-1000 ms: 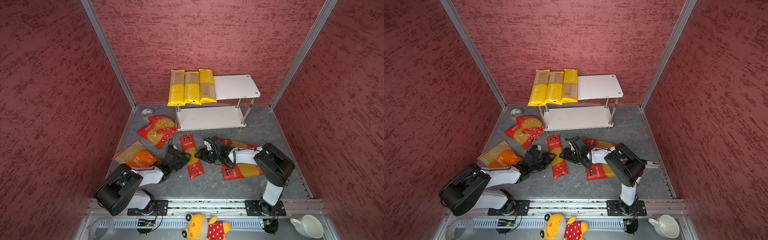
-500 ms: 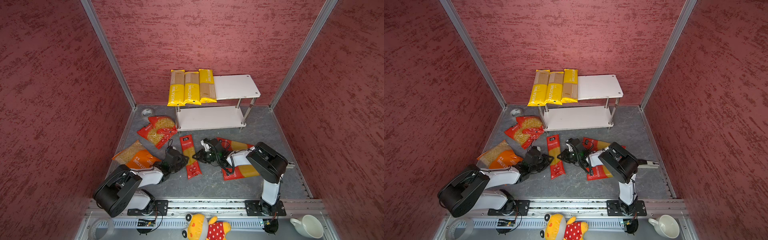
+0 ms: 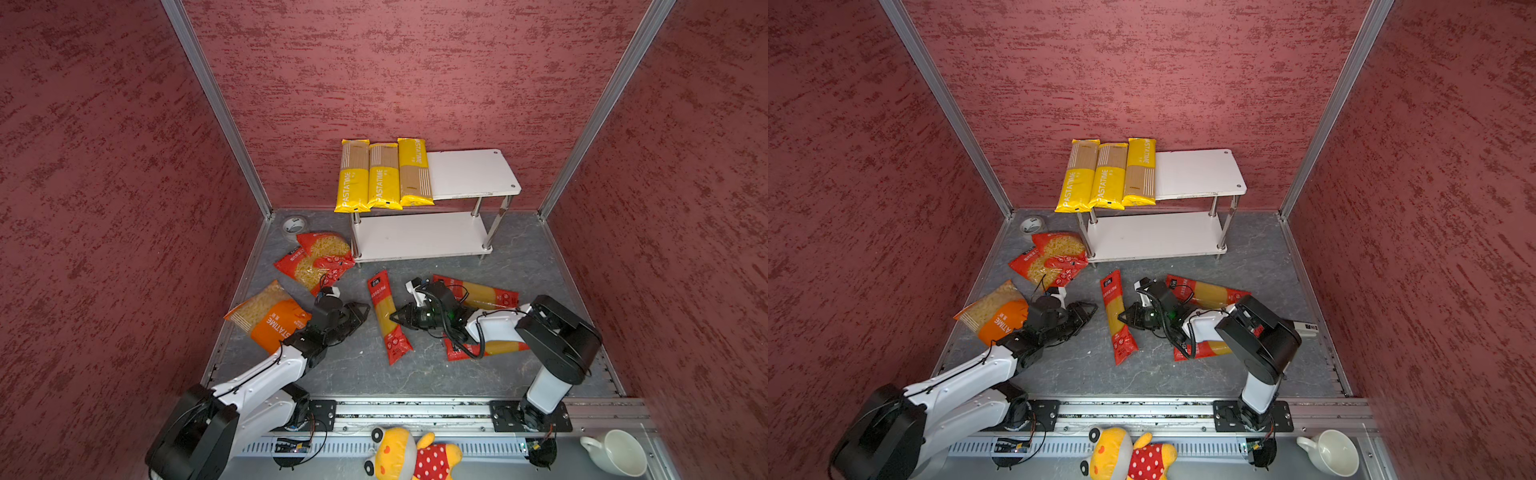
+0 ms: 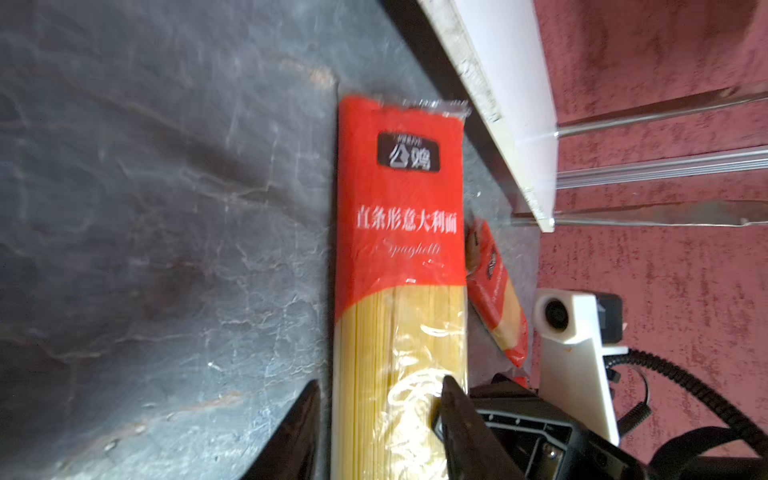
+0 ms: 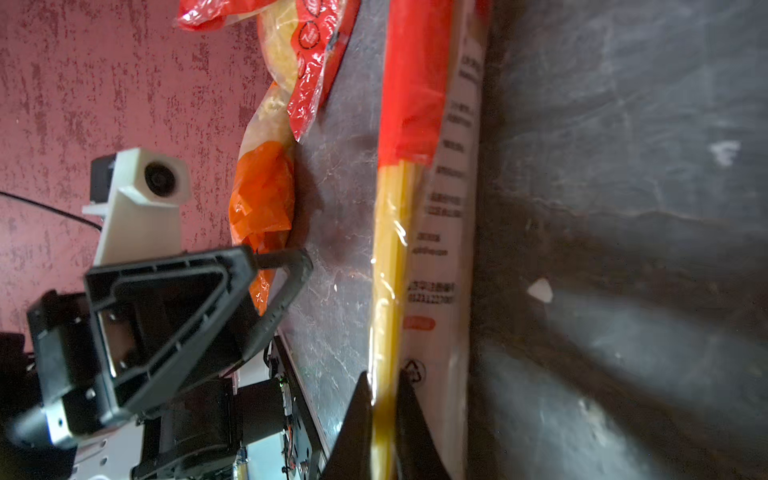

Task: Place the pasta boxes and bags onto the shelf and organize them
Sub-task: 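Lift the red spaghetti pack upright with both grippers toward the shelf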

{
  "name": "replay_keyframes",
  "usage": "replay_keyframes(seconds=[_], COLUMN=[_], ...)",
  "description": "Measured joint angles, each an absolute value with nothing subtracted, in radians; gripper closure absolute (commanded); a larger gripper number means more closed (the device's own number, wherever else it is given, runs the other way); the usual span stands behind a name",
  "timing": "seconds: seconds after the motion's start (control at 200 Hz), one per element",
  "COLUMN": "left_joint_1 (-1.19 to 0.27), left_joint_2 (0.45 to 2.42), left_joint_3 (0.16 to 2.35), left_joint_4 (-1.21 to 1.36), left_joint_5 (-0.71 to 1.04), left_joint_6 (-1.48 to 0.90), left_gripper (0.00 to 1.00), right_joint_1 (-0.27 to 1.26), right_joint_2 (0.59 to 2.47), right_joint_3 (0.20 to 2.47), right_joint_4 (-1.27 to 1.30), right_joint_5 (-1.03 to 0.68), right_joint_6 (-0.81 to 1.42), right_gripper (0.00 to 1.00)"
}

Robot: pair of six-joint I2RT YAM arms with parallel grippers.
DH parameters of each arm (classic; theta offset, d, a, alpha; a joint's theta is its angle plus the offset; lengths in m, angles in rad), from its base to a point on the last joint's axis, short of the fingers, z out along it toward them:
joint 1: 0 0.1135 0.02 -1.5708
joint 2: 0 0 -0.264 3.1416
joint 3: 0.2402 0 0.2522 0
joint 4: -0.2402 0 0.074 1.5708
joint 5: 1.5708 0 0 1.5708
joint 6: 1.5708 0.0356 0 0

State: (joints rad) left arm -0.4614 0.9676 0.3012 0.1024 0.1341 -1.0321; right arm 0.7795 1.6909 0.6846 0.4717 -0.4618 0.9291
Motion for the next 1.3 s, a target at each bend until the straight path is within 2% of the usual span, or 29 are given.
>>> replay_keyframes(seconds=[0.15,0.351,0.746,1.047,1.298], left_joint_1=[-0.358,-0.233,-0.216,-0.216,-0.216], left_joint_2=[0.908,0.884,0.86,0.877,0.96], left_joint_3=[0.359,0.423,0.411,0.386,0.473], left_joint_4=[0.069,0.139,0.414,0.676,0.838], left_joint_5=[0.185,0.341,0.572,0.668,0.705], left_joint_6=[-0.961,-0.902,-0.822,-0.867,-0.912], left_gripper=[0.4,0.34,0.27,0.27,0.31], right_joint_1=[0.779,0.779,0.779,0.779,0.779], right_joint_2=[1.596,1.477,1.354,1.354,1.354], right_joint_3=[0.684,0.685,0.733,0.804,0.846], right_joint_4=[0.419,0.399,0.435,0.514,0.648], right_joint_5=[-0.417,-0.404,-0.53,-0.606,-0.621], right_joint_6=[0.827,0.703,0.535,0.54,0.58], right_gripper=[1.0,1.0,1.0,1.0,1.0])
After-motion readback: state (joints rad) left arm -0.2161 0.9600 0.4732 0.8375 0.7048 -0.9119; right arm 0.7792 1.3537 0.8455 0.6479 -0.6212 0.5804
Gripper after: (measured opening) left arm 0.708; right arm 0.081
